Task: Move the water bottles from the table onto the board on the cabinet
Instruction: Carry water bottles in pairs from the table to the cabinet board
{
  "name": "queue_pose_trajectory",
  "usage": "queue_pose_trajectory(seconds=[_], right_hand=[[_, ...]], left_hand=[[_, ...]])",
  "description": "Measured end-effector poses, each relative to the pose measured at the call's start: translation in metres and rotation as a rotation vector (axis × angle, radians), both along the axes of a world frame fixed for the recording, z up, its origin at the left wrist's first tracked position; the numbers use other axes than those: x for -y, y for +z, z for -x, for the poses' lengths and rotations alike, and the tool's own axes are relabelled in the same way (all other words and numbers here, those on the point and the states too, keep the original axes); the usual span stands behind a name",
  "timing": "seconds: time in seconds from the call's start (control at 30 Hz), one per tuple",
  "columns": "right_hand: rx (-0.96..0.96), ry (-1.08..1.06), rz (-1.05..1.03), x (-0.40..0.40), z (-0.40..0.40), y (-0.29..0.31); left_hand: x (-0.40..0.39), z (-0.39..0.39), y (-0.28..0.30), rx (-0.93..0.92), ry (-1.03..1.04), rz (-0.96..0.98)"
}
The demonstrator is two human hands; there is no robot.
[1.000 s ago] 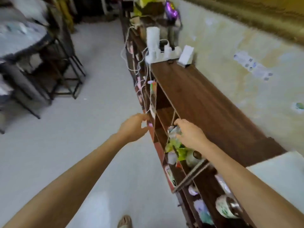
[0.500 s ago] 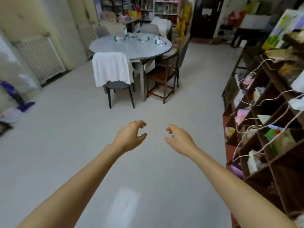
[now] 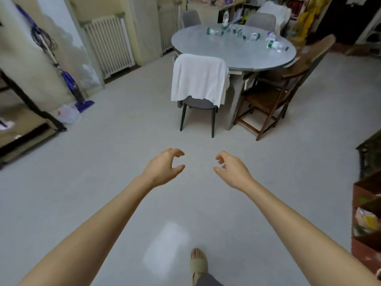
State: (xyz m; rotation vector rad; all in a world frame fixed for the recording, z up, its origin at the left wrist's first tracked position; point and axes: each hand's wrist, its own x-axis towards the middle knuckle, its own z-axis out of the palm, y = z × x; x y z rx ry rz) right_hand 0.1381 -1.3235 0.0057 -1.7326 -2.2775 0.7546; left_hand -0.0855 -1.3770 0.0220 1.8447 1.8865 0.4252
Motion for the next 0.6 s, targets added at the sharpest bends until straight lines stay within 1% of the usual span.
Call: queue_pose_trajectory(seconds=[0.2,0.3,0.43,0.53,0.6], right_hand=[[0.037,0.205,0.031,-0.148,0.126,0.002],[0.086,0.340,0.023,-0.209,0.199,-0.003],[0.158,0.500,-0.047,-0.288,0.299,-0.014],[0.180,0.544,-0.079,-0.347,0.371,-0.018],[0.227,0.554,-0.096,-0.387,0.415,-0.013]], left_hand=[[-0.095,0.112,-0.002,-0.005,0.215,0.041],[-0.135,0.174,-0.009,-0.048,0.295,0.055],[-0.201,0.262,-0.023,-0.128,0.351,0.075],[-0.261,0.332,-0.029,-0.189,0.338,0.097],[-0.307,0.377,-0.024,-0.225,0.317,0.122]])
